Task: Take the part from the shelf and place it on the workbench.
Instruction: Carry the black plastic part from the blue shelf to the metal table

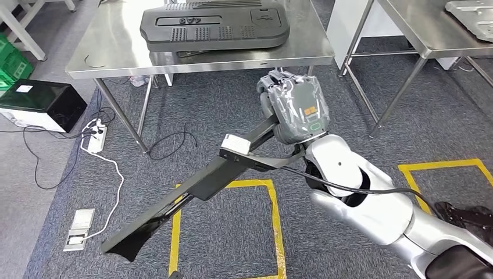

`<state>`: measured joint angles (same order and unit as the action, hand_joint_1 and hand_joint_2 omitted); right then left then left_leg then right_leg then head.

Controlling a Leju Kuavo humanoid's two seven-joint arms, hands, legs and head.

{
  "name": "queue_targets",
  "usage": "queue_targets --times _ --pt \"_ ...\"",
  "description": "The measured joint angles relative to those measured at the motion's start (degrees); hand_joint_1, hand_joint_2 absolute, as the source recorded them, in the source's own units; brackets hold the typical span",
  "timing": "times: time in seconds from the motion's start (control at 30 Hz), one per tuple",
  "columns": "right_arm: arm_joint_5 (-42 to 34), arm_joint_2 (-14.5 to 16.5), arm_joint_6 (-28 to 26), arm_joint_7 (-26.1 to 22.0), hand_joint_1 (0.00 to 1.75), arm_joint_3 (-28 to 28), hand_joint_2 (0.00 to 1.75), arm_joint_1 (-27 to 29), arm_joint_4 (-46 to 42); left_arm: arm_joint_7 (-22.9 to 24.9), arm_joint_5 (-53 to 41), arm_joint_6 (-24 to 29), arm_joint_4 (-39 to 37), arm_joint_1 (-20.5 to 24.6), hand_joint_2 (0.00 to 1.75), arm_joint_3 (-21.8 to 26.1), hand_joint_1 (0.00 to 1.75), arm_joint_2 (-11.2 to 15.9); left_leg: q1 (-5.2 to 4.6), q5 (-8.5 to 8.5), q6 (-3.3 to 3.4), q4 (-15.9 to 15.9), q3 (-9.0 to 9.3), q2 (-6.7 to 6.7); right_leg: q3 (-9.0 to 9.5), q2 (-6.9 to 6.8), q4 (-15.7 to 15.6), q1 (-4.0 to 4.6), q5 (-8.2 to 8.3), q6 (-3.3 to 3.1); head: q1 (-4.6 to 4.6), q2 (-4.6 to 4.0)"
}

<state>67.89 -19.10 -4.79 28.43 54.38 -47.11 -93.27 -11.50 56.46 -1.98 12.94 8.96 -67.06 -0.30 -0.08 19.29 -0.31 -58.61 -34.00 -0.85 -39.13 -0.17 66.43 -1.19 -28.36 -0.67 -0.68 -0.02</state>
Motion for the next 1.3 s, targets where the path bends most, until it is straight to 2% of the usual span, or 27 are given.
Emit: queue_targets --times 0.03,0.07,0.13,0.2,0.27,0.33,0.37,0.43,0.53,0.57,0.6,0.67,0.7,0.73,0.8,0.83,0.9,0.93,0.97,1.0,1.07,1.1,1.13,1.17,1.23,1.3 --pt "-0.04 0.00 -0.05 0.01 1.75 -0.01 1.75 -0.05 0.03 0.00 -0.02 0.01 0.00 0.01 1.75 0.00 0.00 0.00 -0.06 0.39 -0.28 -0.57 -0.16 -0.06 1.27 0.05 -3.02 0.04 1.09 -0.13 -0.28 0.00" --pt "-0.08 0.00 -0.12 0.01 1.75 -0.01 1.75 -0.07 0.05 -0.01 -0.03 0.01 0.00 0.03 1.75 0.00 0.00 0.01 -0.07 0.66 -0.58 -0.96 -0.33 -0.06 2.01 0.13 -4.83 0.14 1.45 -0.27 -0.42 0.00" --pt "-0.15 -0.02 -0.24 0.01 1.75 -0.02 1.75 -0.09 0.08 -0.02 -0.05 0.08 0.00 0.05 1.75 -0.01 0.00 0.01 -0.04 0.85 -1.12 -1.22 -0.48 -0.07 2.23 0.26 -5.65 0.33 1.19 -0.57 -0.32 0.00" --pt "-0.17 -0.04 -0.29 0.01 1.75 -0.02 1.75 -0.11 0.10 -0.02 -0.08 0.15 0.00 0.06 1.75 -0.02 0.00 0.04 0.04 1.42 -1.76 -1.74 -0.43 -0.02 2.52 0.24 -6.02 0.14 1.27 -1.01 -0.22 0.00" --pt "-0.22 -0.03 -0.35 0.01 1.75 -0.02 1.75 -0.19 0.11 -0.04 -0.14 0.15 0.00 0.11 1.75 -0.02 0.00 0.08 0.24 3.70 -2.52 -5.59 -1.90 0.13 2.91 0.10 -6.43 -0.16 1.31 -1.40 0.35 0.00" --pt "-0.34 -0.03 -0.39 0.01 1.75 -0.02 1.75 -0.24 0.11 -0.07 -0.24 0.15 0.00 0.27 1.75 -0.01 0.00 0.09 0.62 6.77 -3.16 -12.57 -5.31 0.27 3.05 -0.03 -6.48 -0.19 1.19 -1.60 1.19 0.00" --pt "-0.41 -0.03 -0.39 0.01 1.75 0.00 1.75 -0.23 0.11 -0.08 -0.28 0.15 0.00 0.35 1.75 0.01 0.00 0.11 0.81 7.46 -3.38 -15.25 -6.78 0.30 3.10 -0.07 -6.47 -0.21 1.11 -1.62 1.44 0.00" --pt "-0.55 -0.03 -0.39 0.01 1.75 0.03 1.75 -0.20 0.11 -0.09 -0.36 0.15 0.00 0.45 1.75 0.02 0.00 0.14 1.01 7.00 -3.61 -16.93 -7.92 0.32 3.21 -0.08 -6.46 -0.28 0.97 -1.56 1.79 0.00" --pt "-0.57 -0.03 -0.39 0.01 1.75 0.04 1.75 -0.19 0.11 -0.09 -0.39 0.15 0.00 0.46 1.75 0.03 0.00 0.14 1.08 6.08 -3.64 -16.14 -7.67 0.32 3.30 -0.06 -6.46 -0.32 0.90 -1.50 1.96 0.00" --pt "-0.59 -0.03 -0.39 0.01 1.75 0.04 1.75 -0.20 0.11 -0.09 -0.40 0.15 0.00 0.48 1.75 0.03 0.00 0.15 1.11 4.99 -3.63 -14.42 -6.91 0.33 3.42 -0.05 -6.46 -0.36 0.84 -1.44 2.08 0.00" --pt "-0.61 -0.03 -0.39 0.02 1.75 0.04 1.75 -0.20 0.11 -0.09 -0.42 0.14 0.00 0.47 1.75 0.02 0.00 0.15 1.16 3.18 -3.58 -11.31 -5.52 0.34 3.63 -0.04 -6.46 -0.42 0.72 -1.30 2.29 0.00" --pt "-0.68 -0.03 -0.40 0.05 1.75 0.04 1.75 -0.21 0.11 -0.09 -0.46 0.01 0.00 0.44 1.75 0.01 0.00 0.16 0.89 0.10 -2.88 -3.76 -2.38 0.44 4.03 -0.03 -6.64 -0.43 0.49 -0.52 2.94 0.00" --pt "-0.71 -0.03 -0.41 0.07 1.75 0.04 1.75 -0.21 0.11 -0.09 -0.46 -0.07 0.00 0.40 1.75 0.01 0.00 0.16 0.70 -0.44 -2.39 -1.55 -1.52 0.45 4.21 -0.09 -6.85 -0.43 0.45 -0.05 3.08 0.00" --pt "-0.74 -0.03 -0.42 0.09 1.75 0.04 1.75 -0.22 0.11 -0.09 -0.46 -0.13 0.00 0.36 1.75 0.00 0.00 0.16 0.65 -0.34 -1.75 -0.49 -1.08 0.44 4.35 -0.16 -7.01 -0.39 0.36 0.45 3.07 0.00" --pt "-0.77 -0.04 -0.43 0.11 1.75 0.03 1.75 -0.27 0.10 -0.09 -0.44 -0.16 0.00 0.31 1.75 -0.01 0.00 0.16 0.74 -0.54 -0.85 0.34 -0.45 0.37 4.17 -0.20 -5.93 -0.40 -0.44 0.89 2.50 0.00" --pt "-0.79 -0.05 -0.45 0.14 1.75 0.02 1.75 -0.31 0.10 -0.09 -0.44 -0.17 0.00 0.30 1.75 -0.02 0.00 0.16 0.78 -0.61 -0.43 0.71 -0.12 0.38 3.18 -0.14 -3.81 -0.34 -1.55 0.93 2.14 0.00" --pt "-0.92 -0.06 -0.47 0.17 1.75 0.03 1.75 -0.30 0.10 -0.09 -0.44 -0.18 0.00 0.32 1.75 -0.02 0.00 0.16 0.46 -0.41 0.16 0.78 0.08 0.40 -0.77 0.00 3.46 -0.21 -4.53 0.79 1.33 0.00" --pt "-1.03 -0.07 -0.49 0.19 1.75 0.03 1.75 -0.23 0.11 -0.09 -0.44 -0.19 0.00 0.30 1.75 -0.02 0.00 0.15 0.30 -0.25 0.38 0.69 0.12 0.39 -2.83 0.04 6.91 -0.15 -5.50 0.74 1.03 0.00" --pt "-1.14 -0.07 -0.49 0.18 1.75 0.04 1.75 -0.15 0.11 -0.09 -0.43 -0.19 0.00 0.27 1.75 -0.02 0.00 0.15 0.16 -0.04 0.52 0.55 0.22 0.35 -4.16 0.05 8.74 -0.13 -5.43 0.68 0.79 0.00" --pt "-1.22 -0.08 -0.50 0.18 1.75 0.04 1.75 -0.11 0.13 -0.09 -0.43 -0.19 0.00 0.22 1.75 -0.02 0.00 0.14 0.06 0.24 0.58 0.38 0.39 0.27 -4.31 0.05 8.18 -0.12 -4.13 0.58 0.62 0.00" --pt "-1.27 -0.11 -0.51 0.18 1.75 0.04 1.75 -0.10 0.14 -0.09 -0.43 -0.20 0.00 0.14 1.75 -0.02 0.00 0.12 -0.01 1.05 0.39 -0.10 0.90 0.06 -1.80 0.06 1.61 -0.04 0.26 0.18 0.14 0.00" --pt "-1.27 -0.14 -0.51 0.18 1.75 0.04 1.75 -0.12 0.14 -0.09 -0.41 -0.20 0.00 0.13 1.75 -0.01 0.00 0.09 -0.09 1.48 0.14 -0.41 1.03 0.00 -0.28 0.06 -1.89 0.09 1.80 -0.06 -0.03 0.00" --pt "-1.28 -0.15 -0.53 0.17 1.75 0.04 1.75 -0.14 0.15 -0.07 -0.41 -0.20 0.00 0.14 1.75 -0.01 0.00 0.07 -0.13 1.81 -0.13 -0.67 1.02 -0.02 0.76 0.08 -4.32 0.23 2.52 -0.30 -0.14 0.00" --pt "-1.29 -0.14 -0.55 0.16 1.75 0.04 1.75 -0.16 0.15 -0.05 -0.40 -0.19 0.00 0.14 1.75 -0.01 0.00 0.03 -0.09 2.05 -0.43 -0.83 0.96 -0.01 1.25 0.13 -5.52 0.42 2.49 -0.52 -0.13 0.00" --pt "-1.31 -0.18 -0.58 0.16 1.75 0.03 1.75 -0.19 0.15 -0.02 -0.41 -0.19 0.00 0.18 1.75 -0.02 0.00 0.01 0.02 2.27 -1.05 -0.76 1.02 0.00 1.52 0.25 -6.10 0.62 2.10 -0.93 -0.09 0.00" --pt "-1.29 -0.26 -0.60 0.17 1.75 0.01 1.75 -0.23 0.15 -0.02 -0.41 -0.20 0.00 0.18 1.75 -0.03 0.00 0.01 0.15 3.02 -1.81 -1.70 1.09 0.10 2.25 0.25 -6.78 0.43 1.98 -1.40 -0.06 0.00"
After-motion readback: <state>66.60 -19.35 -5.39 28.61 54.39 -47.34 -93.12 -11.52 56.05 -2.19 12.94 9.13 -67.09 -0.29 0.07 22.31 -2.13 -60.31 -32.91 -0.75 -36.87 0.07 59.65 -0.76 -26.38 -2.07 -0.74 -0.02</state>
